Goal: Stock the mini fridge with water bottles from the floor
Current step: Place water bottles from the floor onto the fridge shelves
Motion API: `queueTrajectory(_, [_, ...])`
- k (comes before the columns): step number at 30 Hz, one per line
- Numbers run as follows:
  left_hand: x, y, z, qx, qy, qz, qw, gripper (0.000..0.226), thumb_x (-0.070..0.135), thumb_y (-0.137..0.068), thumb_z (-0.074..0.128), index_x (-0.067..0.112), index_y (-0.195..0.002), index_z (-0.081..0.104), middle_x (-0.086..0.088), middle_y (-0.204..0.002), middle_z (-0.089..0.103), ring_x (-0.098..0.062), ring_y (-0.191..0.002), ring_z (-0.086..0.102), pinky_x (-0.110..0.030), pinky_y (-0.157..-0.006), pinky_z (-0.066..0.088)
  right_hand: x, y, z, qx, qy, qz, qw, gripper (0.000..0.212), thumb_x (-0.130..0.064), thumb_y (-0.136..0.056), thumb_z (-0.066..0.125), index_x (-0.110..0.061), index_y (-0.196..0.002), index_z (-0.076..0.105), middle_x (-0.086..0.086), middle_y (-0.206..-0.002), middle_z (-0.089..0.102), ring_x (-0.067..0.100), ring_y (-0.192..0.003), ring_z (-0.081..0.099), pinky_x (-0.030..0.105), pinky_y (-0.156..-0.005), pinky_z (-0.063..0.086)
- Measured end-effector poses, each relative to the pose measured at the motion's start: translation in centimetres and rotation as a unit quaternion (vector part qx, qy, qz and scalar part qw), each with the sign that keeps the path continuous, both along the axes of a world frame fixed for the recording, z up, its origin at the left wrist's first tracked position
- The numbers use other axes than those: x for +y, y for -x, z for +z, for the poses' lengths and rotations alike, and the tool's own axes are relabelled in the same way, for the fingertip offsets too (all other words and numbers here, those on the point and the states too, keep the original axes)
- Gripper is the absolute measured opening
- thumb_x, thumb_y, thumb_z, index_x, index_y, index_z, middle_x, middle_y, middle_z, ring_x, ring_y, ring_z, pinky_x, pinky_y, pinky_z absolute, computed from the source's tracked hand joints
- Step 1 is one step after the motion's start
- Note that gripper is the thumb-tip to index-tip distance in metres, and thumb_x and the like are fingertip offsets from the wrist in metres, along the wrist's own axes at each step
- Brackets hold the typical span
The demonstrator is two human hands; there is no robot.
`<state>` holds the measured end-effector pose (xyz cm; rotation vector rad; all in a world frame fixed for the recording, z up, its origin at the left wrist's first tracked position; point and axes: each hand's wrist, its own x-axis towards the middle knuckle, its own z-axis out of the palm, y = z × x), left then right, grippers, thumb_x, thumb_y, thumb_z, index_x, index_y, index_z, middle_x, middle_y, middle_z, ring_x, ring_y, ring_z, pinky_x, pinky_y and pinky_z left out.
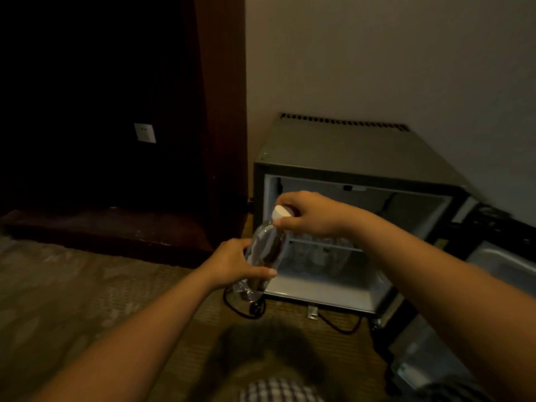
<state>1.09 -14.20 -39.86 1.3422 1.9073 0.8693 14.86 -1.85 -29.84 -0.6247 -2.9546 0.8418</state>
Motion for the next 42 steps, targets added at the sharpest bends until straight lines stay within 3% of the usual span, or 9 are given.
queueTrajectory(5, [3.5,-2.9,2.7,0.035,0.003,-0.015,0.999,0.040,0.038,-0.063,0.081,0.014,-0.091,0.065,-0.005,-0.094,0.071,-0.017,-0.089,0.066,-0.035,-0.081,0.055,1.3,-4.1,-0.4,0.163,0.112,-0.118,0.973,0.025,-0.029,-0.083,0.066,-0.014,-0.102,0.059,0.004,-0.084,0.060,0.014,-0.075,0.058,0.033,-0.071,0.050])
queueTrajectory(9, [5.9,-5.9,4.9,0.041,0.007,-0.036,0.998,0.027,0.038,-0.065,0.080,0.026,-0.082,0.062,0.008,-0.082,0.066,-0.006,-0.079,0.062,-0.018,-0.069,0.049,2.2,-7.0,-1.5,0.278,0.201,-0.225,0.912,0.023,-0.022,-0.084,0.067,-0.016,-0.104,0.058,0.001,-0.081,0.059,0.012,-0.075,0.057,0.023,-0.064,0.049])
queueTrajectory(13, [7.4,-8.9,6.1,0.054,0.012,-0.071,0.996,0.027,0.041,-0.066,0.079,0.029,-0.085,0.064,0.016,-0.074,0.063,0.000,-0.073,0.060,-0.012,-0.061,0.042,2.5,-10.6,-2.2,0.308,0.312,-0.277,0.855,0.018,-0.023,-0.086,0.063,-0.023,-0.103,0.059,0.001,-0.098,0.066,0.020,-0.098,0.064,0.037,-0.084,0.055])
queueTrajectory(17, [8.4,-11.7,5.8,0.033,0.031,-0.105,0.993,0.033,0.038,-0.067,0.078,0.027,-0.095,0.066,0.012,-0.080,0.064,-0.005,-0.081,0.062,-0.015,-0.069,0.045,2.5,-14.0,-2.6,0.267,0.384,-0.263,0.844,0.015,-0.023,-0.088,0.060,-0.029,-0.102,0.057,-0.002,-0.105,0.066,0.015,-0.097,0.064,0.028,-0.072,0.054])
queueTrajectory(21, [9.5,-13.9,4.0,0.006,0.051,-0.125,0.991,0.035,0.032,-0.069,0.078,0.021,-0.101,0.067,0.005,-0.092,0.066,-0.010,-0.090,0.061,-0.019,-0.078,0.045,2.9,-16.2,-3.9,0.215,0.377,-0.283,0.855,0.039,-0.024,-0.085,0.064,-0.022,-0.122,0.051,0.004,-0.116,0.063,0.022,-0.108,0.061,0.040,-0.088,0.054])
queueTrajectory(25, [11.0,-15.4,0.8,-0.013,0.116,-0.147,0.982,0.036,0.032,-0.072,0.077,0.023,-0.103,0.061,0.000,-0.106,0.063,-0.017,-0.102,0.059,-0.031,-0.090,0.049,2.7,-17.3,-7.2,0.227,0.318,-0.306,0.868,0.024,-0.020,-0.089,0.060,-0.020,-0.112,0.053,0.001,-0.108,0.064,0.020,-0.106,0.061,0.040,-0.091,0.053])
queueTrajectory(30, [12.3,-16.1,-4.1,-0.081,0.132,-0.103,0.983,0.052,0.024,-0.074,0.075,0.013,-0.122,0.057,-0.008,-0.124,0.061,-0.022,-0.114,0.056,-0.038,-0.103,0.044,3.7,-16.7,-10.8,0.212,0.239,-0.335,0.886,0.040,-0.015,-0.089,0.060,-0.008,-0.126,0.047,-0.001,-0.109,0.052,0.013,-0.105,0.050,0.035,-0.094,0.046])
queueTrajectory(36, [13.8,-15.5,-8.4,-0.157,0.153,-0.040,0.975,0.040,0.020,-0.091,0.056,0.004,-0.128,0.053,-0.014,-0.127,0.058,-0.017,-0.105,0.053,-0.028,-0.089,0.042,6.2,-15.7,-16.8,0.210,0.211,-0.422,0.856,0.037,-0.018,-0.085,0.065,-0.010,-0.119,0.053,0.008,-0.119,0.061,0.023,-0.115,0.056,0.032,-0.092,0.045])
queueTrajectory(42, [15.4,-15.5,-11.2,-0.230,0.208,0.017,0.951,0.034,0.024,-0.098,0.039,0.007,-0.123,0.054,-0.008,-0.107,0.054,-0.017,-0.091,0.051,-0.019,-0.056,0.041,7.2,-13.9,-21.4,0.217,0.230,-0.482,0.817,0.042,-0.017,-0.085,0.065,-0.012,-0.124,0.050,0.009,-0.127,0.058,0.025,-0.121,0.053,0.035,-0.101,0.041])
